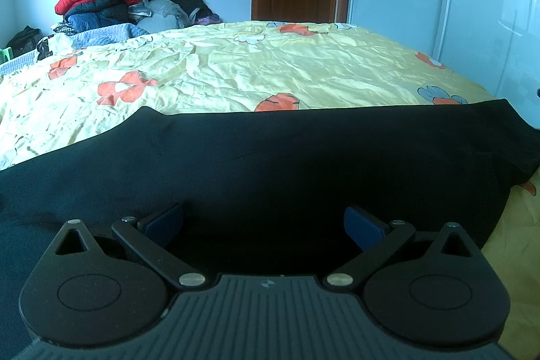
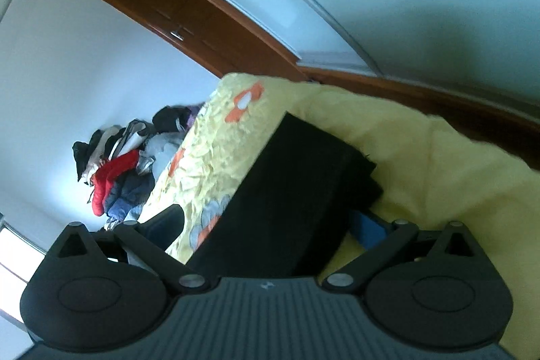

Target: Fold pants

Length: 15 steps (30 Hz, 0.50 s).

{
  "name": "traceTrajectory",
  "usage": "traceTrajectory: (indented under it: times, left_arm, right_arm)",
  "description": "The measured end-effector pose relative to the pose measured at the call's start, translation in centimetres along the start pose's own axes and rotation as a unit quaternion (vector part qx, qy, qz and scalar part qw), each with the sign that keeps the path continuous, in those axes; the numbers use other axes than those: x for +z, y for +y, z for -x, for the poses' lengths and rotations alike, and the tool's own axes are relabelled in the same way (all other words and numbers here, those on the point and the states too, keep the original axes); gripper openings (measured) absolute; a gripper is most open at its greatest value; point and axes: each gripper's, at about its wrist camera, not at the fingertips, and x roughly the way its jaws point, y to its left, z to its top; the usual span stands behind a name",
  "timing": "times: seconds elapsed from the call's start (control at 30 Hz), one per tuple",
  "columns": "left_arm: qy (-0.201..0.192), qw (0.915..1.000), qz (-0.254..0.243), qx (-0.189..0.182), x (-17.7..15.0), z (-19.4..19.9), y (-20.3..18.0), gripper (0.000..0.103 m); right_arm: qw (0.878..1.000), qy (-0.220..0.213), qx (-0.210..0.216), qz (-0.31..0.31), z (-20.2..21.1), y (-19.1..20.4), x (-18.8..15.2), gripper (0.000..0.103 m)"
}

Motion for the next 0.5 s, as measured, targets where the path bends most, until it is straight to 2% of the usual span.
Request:
traceTrajectory:
  times: [0.2,0.4,0.43,0.47,0.5]
  left_arm:
    - [0.0,1.0,0.0,0.0,0.0,0.0,0.0,0.103]
    - [0.0,1.0,0.0,0.0,0.0,0.0,0.0,0.103]
    - [0.0,1.0,0.0,0.0,0.0,0.0,0.0,0.103]
    - [0.0,1.0,0.0,0.0,0.0,0.0,0.0,0.103]
    - [0.0,1.0,0.0,0.0,0.0,0.0,0.0,0.103]
  right_arm:
    - [0.999,-0.014,-0.016,0.044,-2.1,0.7,1.1,0.103]
    - [0.993,-0.014,-0.002,0.119,-3.2,1.3,0.5,0.101]
    - [0.993,-0.013,0.001,0.122,-2.9,1.3,0.5,0.086]
    - [0.993,-0.005,0.002,0.117,-3.0,1.2,0.5,0.047]
    - [0.994,0.001,-0.005,0.107,-2.9,1.0,0.4,0.027]
